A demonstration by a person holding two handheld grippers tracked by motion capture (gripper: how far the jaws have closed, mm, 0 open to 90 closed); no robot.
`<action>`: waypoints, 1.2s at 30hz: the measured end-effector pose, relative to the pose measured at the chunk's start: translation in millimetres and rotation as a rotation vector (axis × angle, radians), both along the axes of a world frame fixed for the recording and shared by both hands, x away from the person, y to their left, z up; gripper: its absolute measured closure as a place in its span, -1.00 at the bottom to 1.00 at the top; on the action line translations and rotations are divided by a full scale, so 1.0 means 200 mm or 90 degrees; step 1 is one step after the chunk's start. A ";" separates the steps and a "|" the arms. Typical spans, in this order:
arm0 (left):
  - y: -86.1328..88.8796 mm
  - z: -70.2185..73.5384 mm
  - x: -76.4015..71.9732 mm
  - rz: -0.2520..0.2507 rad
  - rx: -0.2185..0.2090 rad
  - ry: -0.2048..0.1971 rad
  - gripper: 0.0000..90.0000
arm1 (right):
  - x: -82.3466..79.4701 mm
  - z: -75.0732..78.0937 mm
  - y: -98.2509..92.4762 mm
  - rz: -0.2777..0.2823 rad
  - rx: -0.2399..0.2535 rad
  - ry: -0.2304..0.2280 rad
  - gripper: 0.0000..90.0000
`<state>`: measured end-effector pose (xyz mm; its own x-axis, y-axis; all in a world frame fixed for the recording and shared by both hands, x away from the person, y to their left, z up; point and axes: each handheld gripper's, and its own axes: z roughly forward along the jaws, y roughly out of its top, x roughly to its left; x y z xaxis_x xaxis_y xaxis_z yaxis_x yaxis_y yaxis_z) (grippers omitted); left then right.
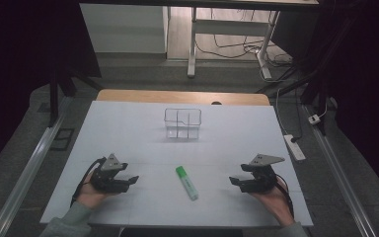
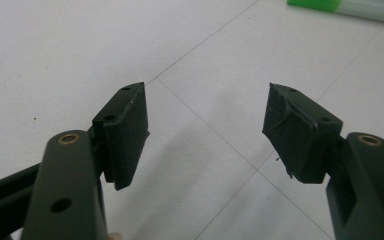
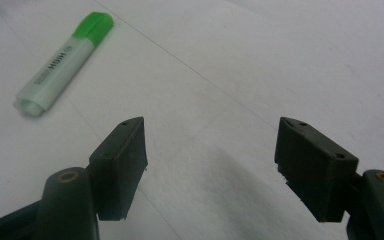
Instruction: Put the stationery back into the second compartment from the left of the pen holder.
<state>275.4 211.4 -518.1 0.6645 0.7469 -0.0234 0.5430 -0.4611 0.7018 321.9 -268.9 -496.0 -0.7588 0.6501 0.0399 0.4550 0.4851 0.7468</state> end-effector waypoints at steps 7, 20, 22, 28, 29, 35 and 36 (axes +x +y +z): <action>0.01 -0.02 -0.01 0.005 -0.003 0.002 -0.26 | 0.00 0.04 0.08 0.015 0.016 0.004 -0.34; 0.01 -0.02 -0.01 0.006 -0.005 0.001 -0.27 | 0.01 0.11 0.33 0.051 0.016 0.018 -0.31; 0.01 -0.01 -0.01 0.010 -0.007 -0.001 -0.27 | 0.01 0.11 0.36 0.057 0.015 0.022 -0.31; 0.03 -0.02 -0.03 0.012 -0.009 -0.002 -0.27 | -0.02 0.11 0.48 0.082 -0.040 0.029 -0.32; 0.03 -0.02 -0.03 0.013 -0.008 -0.001 -0.27 | -0.02 0.11 0.50 0.086 -0.043 0.033 -0.32; 0.03 -0.02 -0.03 0.010 -0.004 -0.001 -0.27 | -0.02 0.09 0.60 0.094 -0.062 0.044 -0.32; 0.03 -0.02 -0.03 0.011 -0.005 -0.001 -0.27 | -0.02 0.09 0.62 0.093 -0.065 0.044 -0.32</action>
